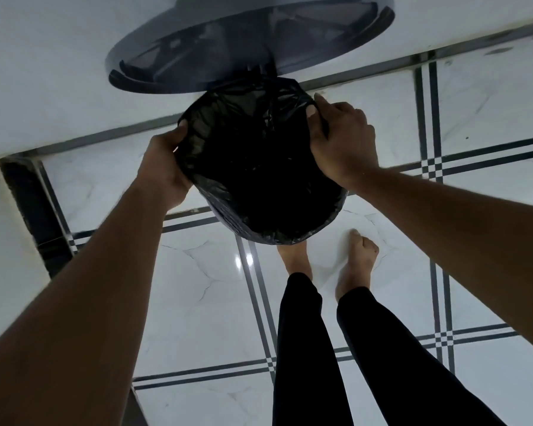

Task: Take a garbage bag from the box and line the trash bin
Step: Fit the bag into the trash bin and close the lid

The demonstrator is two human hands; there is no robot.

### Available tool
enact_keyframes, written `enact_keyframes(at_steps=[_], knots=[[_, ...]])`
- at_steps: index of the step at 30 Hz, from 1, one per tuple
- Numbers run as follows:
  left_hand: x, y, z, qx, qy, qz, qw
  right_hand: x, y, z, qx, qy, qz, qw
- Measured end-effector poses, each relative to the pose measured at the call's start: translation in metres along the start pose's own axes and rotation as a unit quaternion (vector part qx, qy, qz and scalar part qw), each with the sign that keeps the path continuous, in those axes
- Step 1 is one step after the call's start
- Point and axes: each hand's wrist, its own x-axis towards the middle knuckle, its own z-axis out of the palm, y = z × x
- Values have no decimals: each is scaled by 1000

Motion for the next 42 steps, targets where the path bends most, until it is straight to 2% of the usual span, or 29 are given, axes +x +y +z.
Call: enact_keyframes(at_steps=[3, 6, 10, 14, 19, 21, 24, 28, 30, 32, 34, 35, 37, 42], knots=[[13, 0, -4, 25, 25, -20, 999, 3, 4, 4, -8, -5, 11, 1000], [24, -15, -11, 81, 47, -74, 993, 4, 8, 7, -7, 3, 11, 1000], [21, -52, -26, 144, 20, -165, 976, 1, 12, 11, 8, 0, 14, 1000], [3, -85, -37, -5, 23, -177, 984, -4, 12, 11, 5, -14, 22, 1000], [-26, -118, -53, -144, 32, -179, 973, -6, 13, 10, 31, -23, 41, 998], [-37, -127, -59, -213, 24, -174, 961, -12, 16, 7, 48, -18, 63, 997], [-48, -137, -62, -251, -7, -172, 953, -30, 17, 4, 134, 22, 146, 980], [-54, -142, -66, -230, -35, -190, 954, -63, 25, 5, 203, 52, 288, 935], [-55, -142, -66, -207, -47, -195, 957, -77, 37, 10, 231, 1, 372, 899], [-54, -142, -66, -181, -59, -196, 962, -92, 47, 19, 310, -96, 445, 834], [-53, -141, -64, -151, -67, -195, 967, -108, 49, 21, 395, -133, 509, 754], [-51, -141, -64, -138, -69, -195, 969, -115, 48, 22, 436, -135, 524, 719], [-48, -142, -62, -110, -64, -194, 973, -122, 46, 19, 496, -150, 524, 676], [-34, -145, -61, -71, -43, -186, 979, -118, 47, 13, 562, -144, 523, 624]])
